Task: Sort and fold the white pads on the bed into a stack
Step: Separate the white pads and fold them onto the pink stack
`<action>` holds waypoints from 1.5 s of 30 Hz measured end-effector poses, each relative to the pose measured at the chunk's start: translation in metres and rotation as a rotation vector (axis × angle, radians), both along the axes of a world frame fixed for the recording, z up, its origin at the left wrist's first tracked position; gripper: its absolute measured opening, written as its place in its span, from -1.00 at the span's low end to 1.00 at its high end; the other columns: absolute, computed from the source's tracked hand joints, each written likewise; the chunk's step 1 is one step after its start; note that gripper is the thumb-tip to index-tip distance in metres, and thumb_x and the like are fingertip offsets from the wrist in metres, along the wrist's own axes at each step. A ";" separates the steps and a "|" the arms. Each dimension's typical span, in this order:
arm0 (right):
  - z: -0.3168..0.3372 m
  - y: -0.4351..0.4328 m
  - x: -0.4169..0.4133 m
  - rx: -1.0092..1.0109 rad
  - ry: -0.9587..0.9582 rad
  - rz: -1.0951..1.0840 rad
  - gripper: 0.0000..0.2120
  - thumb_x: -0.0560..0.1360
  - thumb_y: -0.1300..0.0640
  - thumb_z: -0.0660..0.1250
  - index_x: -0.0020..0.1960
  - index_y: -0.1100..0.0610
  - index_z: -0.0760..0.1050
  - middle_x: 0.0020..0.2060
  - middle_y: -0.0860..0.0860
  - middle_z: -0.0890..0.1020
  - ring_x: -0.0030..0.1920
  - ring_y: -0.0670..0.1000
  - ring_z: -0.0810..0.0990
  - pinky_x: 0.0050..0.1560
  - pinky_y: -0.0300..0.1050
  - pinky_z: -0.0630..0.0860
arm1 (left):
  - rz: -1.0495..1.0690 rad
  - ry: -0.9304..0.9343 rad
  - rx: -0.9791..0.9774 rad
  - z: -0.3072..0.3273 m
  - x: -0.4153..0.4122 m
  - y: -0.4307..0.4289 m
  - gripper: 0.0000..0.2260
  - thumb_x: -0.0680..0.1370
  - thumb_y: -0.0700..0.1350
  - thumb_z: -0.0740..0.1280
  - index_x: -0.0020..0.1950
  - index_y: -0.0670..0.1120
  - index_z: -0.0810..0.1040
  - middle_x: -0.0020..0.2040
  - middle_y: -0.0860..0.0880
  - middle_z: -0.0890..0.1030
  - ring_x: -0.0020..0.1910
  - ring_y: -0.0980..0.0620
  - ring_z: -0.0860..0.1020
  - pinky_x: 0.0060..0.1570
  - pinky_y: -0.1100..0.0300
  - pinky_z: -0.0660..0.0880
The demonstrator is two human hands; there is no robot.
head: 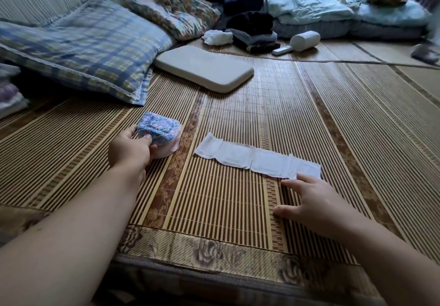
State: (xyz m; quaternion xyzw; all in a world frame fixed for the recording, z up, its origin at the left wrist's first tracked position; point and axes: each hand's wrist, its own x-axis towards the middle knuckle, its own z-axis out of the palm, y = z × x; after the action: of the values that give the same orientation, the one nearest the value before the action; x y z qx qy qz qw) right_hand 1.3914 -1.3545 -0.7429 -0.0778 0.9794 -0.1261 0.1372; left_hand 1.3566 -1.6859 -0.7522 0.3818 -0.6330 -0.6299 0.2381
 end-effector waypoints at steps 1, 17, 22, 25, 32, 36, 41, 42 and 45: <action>0.000 0.000 0.000 -0.001 0.001 0.004 -0.21 0.30 -0.36 0.35 0.44 -0.09 0.26 0.48 0.03 0.24 0.46 0.08 0.18 0.42 0.07 0.15 | 0.016 -0.015 -0.039 -0.001 0.000 -0.001 -0.59 0.50 -0.24 0.35 0.34 -0.03 0.47 0.11 -0.10 0.64 -0.09 -0.02 0.65 -0.16 0.17 0.59; -0.004 -0.008 -0.002 -0.051 0.266 0.029 -0.27 0.35 -0.37 0.23 0.44 -0.11 0.23 0.46 0.01 0.28 0.46 0.07 0.14 0.40 0.21 0.21 | -0.255 0.014 -0.684 0.019 0.012 0.040 -0.63 0.49 -0.02 0.33 0.29 -0.01 0.49 0.20 -0.16 0.51 0.02 -0.08 0.55 -0.09 0.05 0.57; -0.009 -0.015 -0.008 0.011 0.046 0.066 -0.31 0.45 -0.38 0.03 0.50 -0.17 -0.03 0.52 -0.11 0.14 0.51 -0.04 -0.01 0.42 0.34 0.01 | -0.677 0.068 -0.795 0.025 0.022 0.093 -0.71 0.50 -0.06 0.33 0.22 0.00 0.53 0.19 -0.10 0.53 0.02 -0.01 0.52 0.06 0.00 0.53; 0.003 -0.004 -0.005 -0.001 0.077 0.031 -0.33 0.44 -0.38 0.06 0.47 -0.13 0.13 0.42 -0.05 0.37 0.42 0.00 0.28 0.36 0.25 0.25 | -0.856 -0.070 -0.881 0.018 0.024 0.108 -0.68 0.48 0.00 0.36 0.23 0.04 0.53 0.30 -0.09 0.49 0.04 0.00 0.52 0.06 0.01 0.52; 0.031 0.038 0.013 -0.031 0.014 -0.017 -0.63 0.41 -0.23 0.32 0.10 -0.05 0.59 -0.06 -0.13 0.68 -0.17 -0.22 0.57 -0.04 -0.16 0.54 | -0.863 -0.447 -1.034 0.003 0.020 0.120 -0.49 0.45 0.20 0.32 0.34 0.03 0.44 0.28 -0.11 0.45 0.14 -0.08 0.52 0.04 0.02 0.47; 0.034 0.068 0.014 -0.122 -0.067 -0.112 -0.88 0.41 -0.11 0.39 -0.14 -0.10 0.65 -0.21 -0.16 0.69 -0.26 -0.22 0.60 -0.26 -0.29 0.50 | -0.846 -0.530 -1.132 -0.002 0.018 0.133 -0.53 0.47 0.29 0.21 0.17 -0.03 0.50 0.13 -0.11 0.46 -0.02 -0.10 0.53 -0.09 0.03 0.51; 0.028 0.101 0.001 -0.071 0.237 -0.360 -0.71 0.41 -0.05 0.41 0.10 0.01 0.58 -0.09 -0.04 0.68 -0.26 -0.11 0.54 -0.39 -0.25 0.36 | -0.737 -0.515 -1.087 -0.005 0.006 0.133 -0.54 0.56 0.19 0.12 0.29 -0.08 0.45 0.19 -0.19 0.45 0.07 -0.18 0.51 -0.08 0.01 0.41; 0.026 0.106 0.000 -0.027 0.229 -0.402 -0.63 0.39 -0.08 0.42 0.15 0.04 0.55 -0.04 0.00 0.67 -0.22 -0.06 0.53 -0.34 -0.20 0.37 | -0.705 -0.538 -1.089 -0.005 0.003 0.130 -0.54 0.55 0.19 0.15 0.29 -0.09 0.45 0.19 -0.20 0.45 0.08 -0.18 0.50 -0.08 0.00 0.39; 0.019 0.112 -0.001 0.018 0.010 -0.465 -0.48 0.28 -0.12 0.49 0.15 0.09 0.53 0.02 0.05 0.64 -0.14 -0.01 0.54 -0.24 -0.13 0.46 | -0.695 -0.551 -1.106 -0.007 0.000 0.127 -0.57 0.50 0.19 0.27 0.20 -0.08 0.50 0.13 -0.18 0.48 -0.01 -0.14 0.50 -0.10 0.02 0.40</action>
State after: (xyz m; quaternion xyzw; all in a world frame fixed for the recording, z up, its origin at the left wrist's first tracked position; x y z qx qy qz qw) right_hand 1.3907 -1.2425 -0.7237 0.1505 0.9728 -0.1450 0.1004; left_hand 1.3564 -1.5589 -0.7589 0.1262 -0.9825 -0.1362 0.0135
